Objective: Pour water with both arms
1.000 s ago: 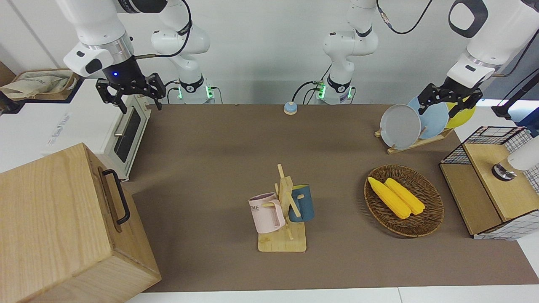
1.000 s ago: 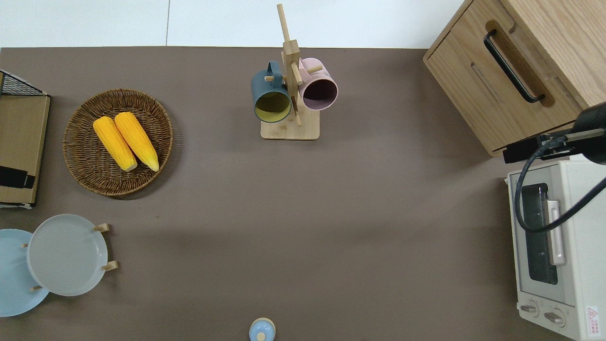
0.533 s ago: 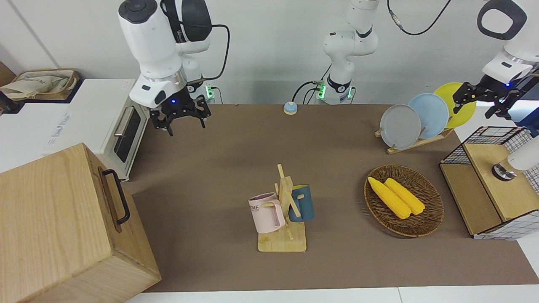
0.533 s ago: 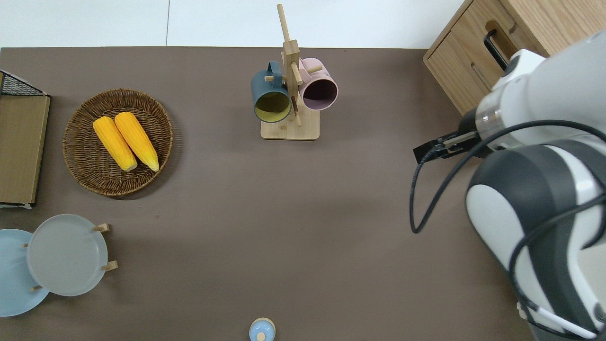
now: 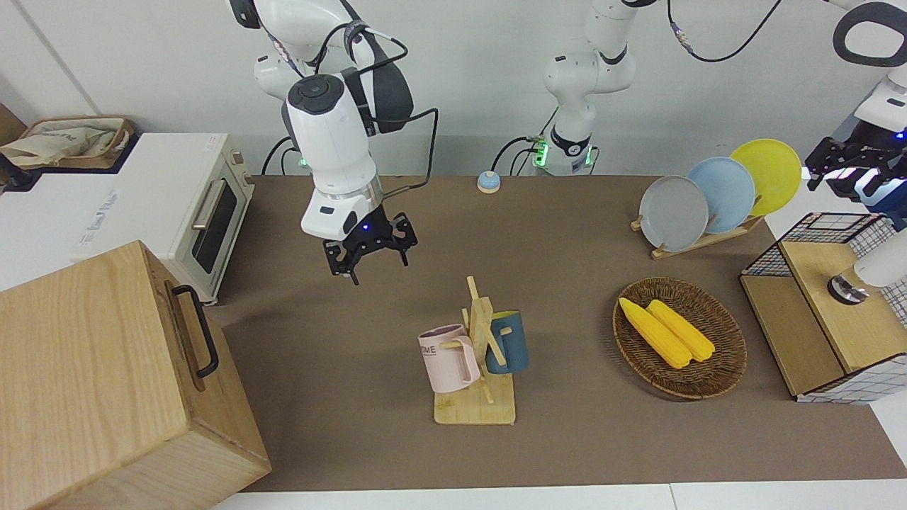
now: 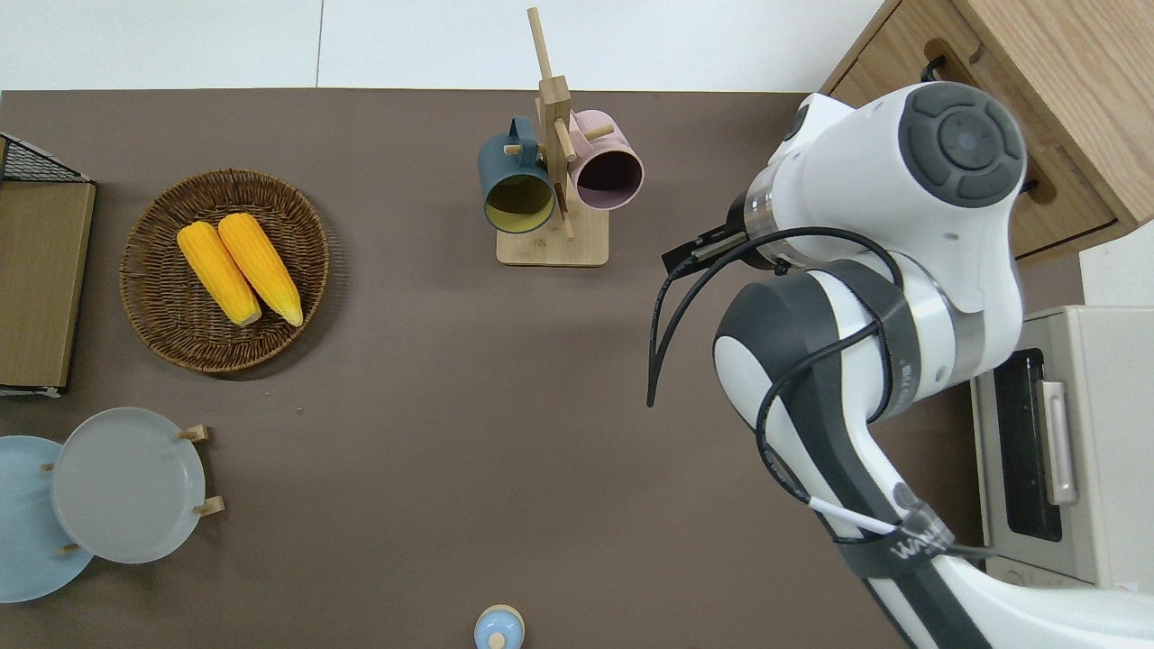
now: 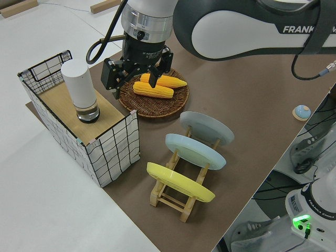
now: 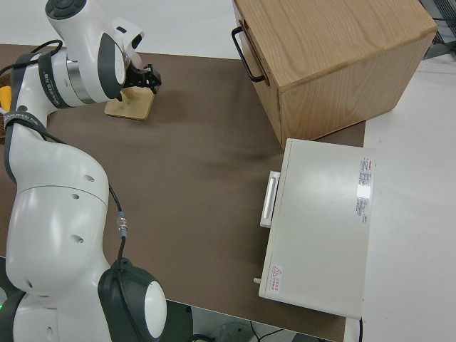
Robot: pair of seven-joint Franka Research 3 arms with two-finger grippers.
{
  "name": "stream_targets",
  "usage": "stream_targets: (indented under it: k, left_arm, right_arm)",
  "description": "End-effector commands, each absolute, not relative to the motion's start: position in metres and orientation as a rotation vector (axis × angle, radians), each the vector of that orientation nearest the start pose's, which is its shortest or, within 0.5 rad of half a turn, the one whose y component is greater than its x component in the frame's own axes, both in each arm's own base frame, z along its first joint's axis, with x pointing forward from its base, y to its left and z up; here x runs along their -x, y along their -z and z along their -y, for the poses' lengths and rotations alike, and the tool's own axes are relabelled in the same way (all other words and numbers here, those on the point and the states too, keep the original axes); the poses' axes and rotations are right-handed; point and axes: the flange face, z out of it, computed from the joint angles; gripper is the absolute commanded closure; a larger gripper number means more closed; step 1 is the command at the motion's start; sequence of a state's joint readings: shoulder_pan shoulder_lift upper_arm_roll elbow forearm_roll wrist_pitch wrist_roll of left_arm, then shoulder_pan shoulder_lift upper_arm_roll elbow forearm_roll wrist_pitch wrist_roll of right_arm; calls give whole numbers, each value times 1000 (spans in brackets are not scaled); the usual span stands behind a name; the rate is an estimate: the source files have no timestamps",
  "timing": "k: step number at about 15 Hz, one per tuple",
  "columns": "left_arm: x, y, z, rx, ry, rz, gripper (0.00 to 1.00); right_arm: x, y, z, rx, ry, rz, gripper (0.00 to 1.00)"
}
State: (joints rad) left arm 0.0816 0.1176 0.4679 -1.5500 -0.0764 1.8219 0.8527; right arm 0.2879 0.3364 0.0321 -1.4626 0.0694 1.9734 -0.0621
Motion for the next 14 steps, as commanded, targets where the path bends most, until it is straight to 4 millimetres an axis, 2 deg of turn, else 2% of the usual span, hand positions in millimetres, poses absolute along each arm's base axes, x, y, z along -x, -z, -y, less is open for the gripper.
stream_targets:
  k: [1,3,5,8,10,12,14]
  left_arm:
    - [-530,-590,-335,2998,334,-430,2]
    - [-531,-585,-353,2977,417,-383,2]
    - [-535,-580,-360,2997,516,-326,2]
    - [-539,-574,-365,3032,671,-243,2]
    - [-542,-571,-366,3033,739,-211,2]
    - [-551,-562,-366,3022,785,-190,2]
    - [-556,-556,-367,3013,848,-177,2]
  right_arm:
    - [-657,-497,-234,2951,368,560,21]
    - [-665,-487,-249,2922,478,607,21]
    - [-675,-467,-258,2918,540,669,21]
    - [-688,-447,-259,2907,620,685,21]
    - [-697,-444,-257,2898,664,676,21]
    - [-704,-443,-258,2893,682,680,94]
    - [-713,-444,-257,2888,705,672,267]
